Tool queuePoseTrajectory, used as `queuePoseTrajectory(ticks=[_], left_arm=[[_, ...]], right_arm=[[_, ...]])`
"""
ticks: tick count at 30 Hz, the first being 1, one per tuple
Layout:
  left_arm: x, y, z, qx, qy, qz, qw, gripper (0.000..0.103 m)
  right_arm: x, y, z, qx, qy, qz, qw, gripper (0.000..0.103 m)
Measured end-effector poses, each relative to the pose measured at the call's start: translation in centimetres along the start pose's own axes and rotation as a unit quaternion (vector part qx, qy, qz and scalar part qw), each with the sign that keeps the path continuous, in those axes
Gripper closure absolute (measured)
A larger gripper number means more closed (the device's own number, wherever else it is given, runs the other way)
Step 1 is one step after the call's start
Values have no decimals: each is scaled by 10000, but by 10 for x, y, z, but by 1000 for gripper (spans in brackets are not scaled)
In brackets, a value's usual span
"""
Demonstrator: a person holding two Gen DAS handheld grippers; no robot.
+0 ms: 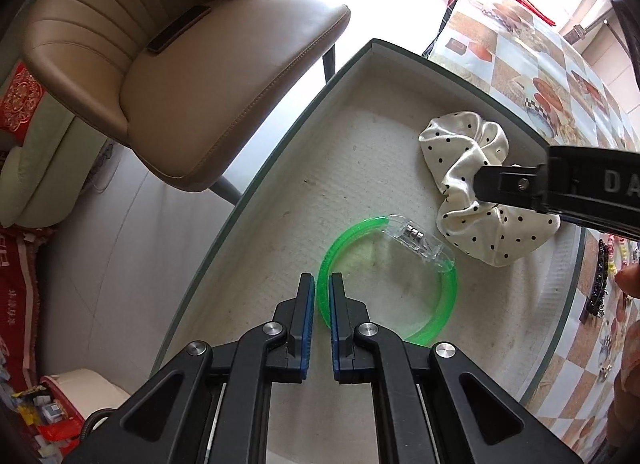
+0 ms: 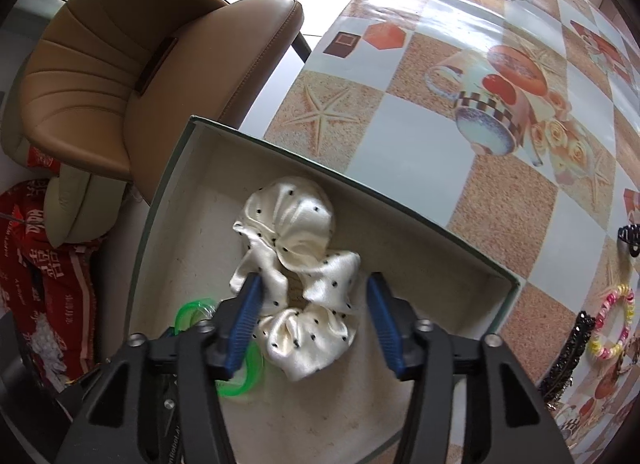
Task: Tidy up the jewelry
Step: 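Carry the bangle and scrunchie into the grey tray and open both tools, then move both tools back over the jewelry on the table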
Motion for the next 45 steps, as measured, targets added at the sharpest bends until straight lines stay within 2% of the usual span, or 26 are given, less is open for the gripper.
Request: queuePoseTrajectory(ticks=[4, 6, 7, 8, 9, 10, 11, 16, 19, 27, 30, 35, 40, 45], left_arm=[[4, -4, 7, 1, -58, -2, 10000, 93], [2, -5, 7, -38, -111, -24, 9999, 92], [3, -7, 8, -70, -146, -26, 9999, 74], [3, -9, 9, -79, -171, -9, 9998, 51], [3, -11, 13, -28, -147, 39, 9999, 5], [3, -13, 20, 118, -63, 66, 9999, 0], [6, -15, 26, 227, -73, 11, 9997, 0], [20, -24, 40, 150, -139, -305, 9993, 0], [33, -31, 49, 122, -117, -588, 9981, 0], [73, -42, 53, -91, -221, -1333, 9908, 0], [97, -46, 60, -75, -392, -1744, 9839, 0], [139, -43, 65, 3, -608, -2471, 9671, 0], [172, -44, 60, -129, -827, -2797, 9564, 0], [204, -53, 46, -433, -1015, -3032, 9465, 0]], right_arm=[[7, -5, 14, 84, 139, -65, 9998, 39], [11, -8, 23, 153, 233, -122, 9995, 32], [13, -10, 28, 191, 279, -142, 9993, 31], [15, -13, 33, 227, 320, -154, 9991, 30], [17, -15, 38, 258, 356, -168, 9989, 30], [19, -19, 44, 289, 386, -184, 9987, 30], [21, -22, 47, 314, 399, -198, 9985, 30], [40, -50, 65, 392, 358, -383, 9979, 28], [56, -71, 72, 359, 259, -601, 9972, 21], [118, -136, 81, 118, -35, -1415, 9899, 18], [141, -161, 88, 130, -136, -1813, 9833, 18], [178, -196, 102, 157, -385, -2510, 9671, 17], [212, -227, 115, 184, -626, -3131, 9475, 17], [243, -248, 121, 167, -783, -3429, 9360, 17]])
Point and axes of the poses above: each gripper's, at about its wrist camera, not at the fingertips, and z roughly against the way its jaws point, x to its right, y to its top, the point moved 2 cm from there along -z, roughly the way its jaws point, and after that the axes turned 13 degrees about -y, right-handed, at the moved point
